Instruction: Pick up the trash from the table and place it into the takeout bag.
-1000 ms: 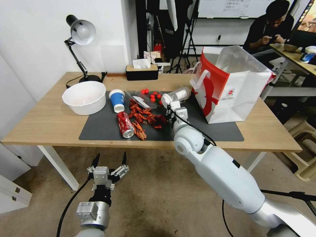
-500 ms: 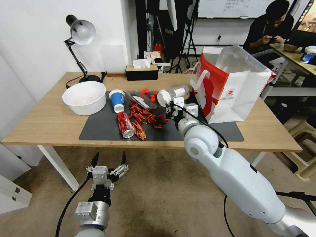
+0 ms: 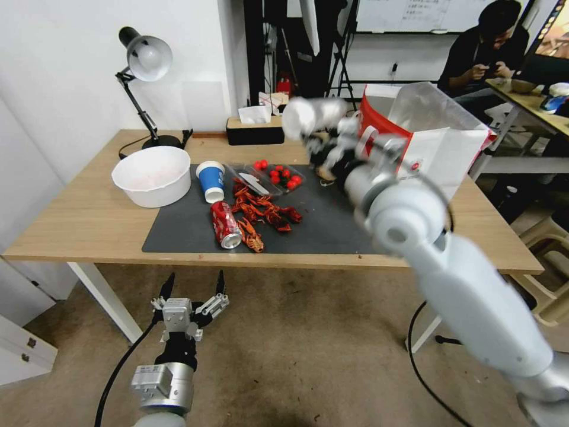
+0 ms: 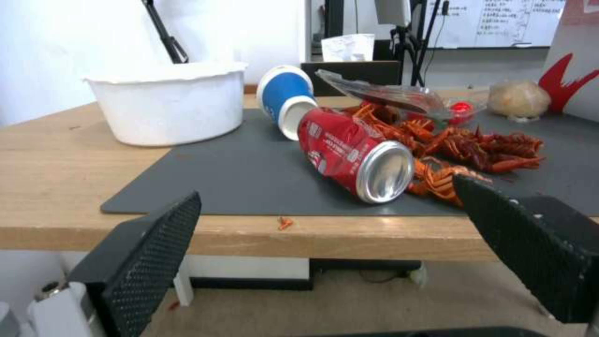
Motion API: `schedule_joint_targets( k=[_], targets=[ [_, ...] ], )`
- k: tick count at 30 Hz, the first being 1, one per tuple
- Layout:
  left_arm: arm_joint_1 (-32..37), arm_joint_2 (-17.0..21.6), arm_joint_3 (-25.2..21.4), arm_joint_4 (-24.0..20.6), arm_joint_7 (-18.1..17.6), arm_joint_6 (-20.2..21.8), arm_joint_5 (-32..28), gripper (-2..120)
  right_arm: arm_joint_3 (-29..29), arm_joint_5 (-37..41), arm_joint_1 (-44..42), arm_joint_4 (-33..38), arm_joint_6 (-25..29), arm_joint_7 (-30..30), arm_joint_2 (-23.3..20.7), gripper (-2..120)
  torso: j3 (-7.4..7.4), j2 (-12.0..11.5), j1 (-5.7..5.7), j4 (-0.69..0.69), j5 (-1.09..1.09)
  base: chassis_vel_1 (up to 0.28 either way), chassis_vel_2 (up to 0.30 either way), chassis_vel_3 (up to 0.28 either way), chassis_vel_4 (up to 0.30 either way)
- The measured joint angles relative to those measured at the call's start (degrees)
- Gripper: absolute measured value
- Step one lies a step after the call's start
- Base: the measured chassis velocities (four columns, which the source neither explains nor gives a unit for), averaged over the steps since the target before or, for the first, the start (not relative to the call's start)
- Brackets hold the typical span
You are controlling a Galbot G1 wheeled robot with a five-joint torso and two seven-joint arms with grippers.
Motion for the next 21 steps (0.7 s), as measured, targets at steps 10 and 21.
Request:
schedule_joint_targets(
  k=[10,21],
  targets=[
    [0.0,0.1,0.4,-0.2,0.0,0.1,0.2,100,6.9,15.8,9.2,-4.2,0.5,10.7,-3.7,7,0.0,0.0,0.0,-0.01,0.01,0.0,0.0,0.0,0.0],
    [0.5,0.4,0.6,-0.3,0.1,0.1,0.6,100,14.0,23.0,7.1,-8.7,2.6,14.0,-2.8,6,0.0,0.0,0.0,-0.02,0.0,0.0,0.0,0.0,0.0]
  ],
)
